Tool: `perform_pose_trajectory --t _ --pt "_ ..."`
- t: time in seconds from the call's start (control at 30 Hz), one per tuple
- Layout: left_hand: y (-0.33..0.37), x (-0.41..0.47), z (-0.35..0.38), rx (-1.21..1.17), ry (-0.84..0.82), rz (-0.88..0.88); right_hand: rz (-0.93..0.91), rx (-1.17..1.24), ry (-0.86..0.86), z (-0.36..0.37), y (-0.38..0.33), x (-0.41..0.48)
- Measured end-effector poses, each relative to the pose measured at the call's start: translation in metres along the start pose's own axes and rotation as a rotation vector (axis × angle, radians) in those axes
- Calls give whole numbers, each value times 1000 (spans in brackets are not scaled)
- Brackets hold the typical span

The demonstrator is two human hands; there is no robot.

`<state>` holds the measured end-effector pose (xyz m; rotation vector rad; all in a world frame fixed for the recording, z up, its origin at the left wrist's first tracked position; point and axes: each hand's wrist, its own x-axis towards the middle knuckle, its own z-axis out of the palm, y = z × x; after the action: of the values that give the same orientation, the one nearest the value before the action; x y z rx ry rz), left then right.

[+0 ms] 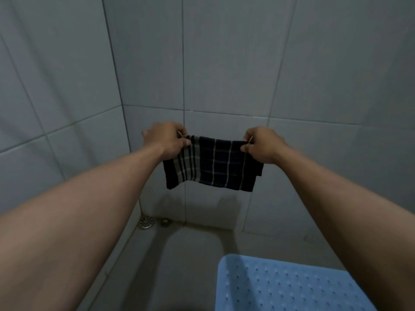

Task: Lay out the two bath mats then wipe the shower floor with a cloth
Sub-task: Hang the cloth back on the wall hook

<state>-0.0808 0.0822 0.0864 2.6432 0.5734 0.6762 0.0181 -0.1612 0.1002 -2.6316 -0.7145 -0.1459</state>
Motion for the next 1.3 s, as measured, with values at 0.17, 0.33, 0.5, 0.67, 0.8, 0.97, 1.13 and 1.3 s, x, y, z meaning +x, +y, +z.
perform_pose_trajectory --t 0.17,0.33,0.5,0.67,0.8,0.97,1.13,1.3 --pt "41 30 -9 -95 9 82 54 7 42 -54 15 7" --pt "92 84 -6 -217 -82 142 131 3 40 -113 38 30" --pt "187 146 -37 -393 -212 169 188 -43 140 -224 62 39" --pt "306 191 -99 -477 -299 274 276 -56 200 -356 74 32" --pt "410 218 -171 -535 -382 357 369 -22 223 -475 71 15" --pt "522 235 -250 -616 -401 484 470 -110 249 -602 54 -11" --pt "621 233 -320 -643 -453 662 666 -209 226 -709 38 -44" --pt "711 210 -358 -630 -504 762 791 -248 242 -779 45 -82"
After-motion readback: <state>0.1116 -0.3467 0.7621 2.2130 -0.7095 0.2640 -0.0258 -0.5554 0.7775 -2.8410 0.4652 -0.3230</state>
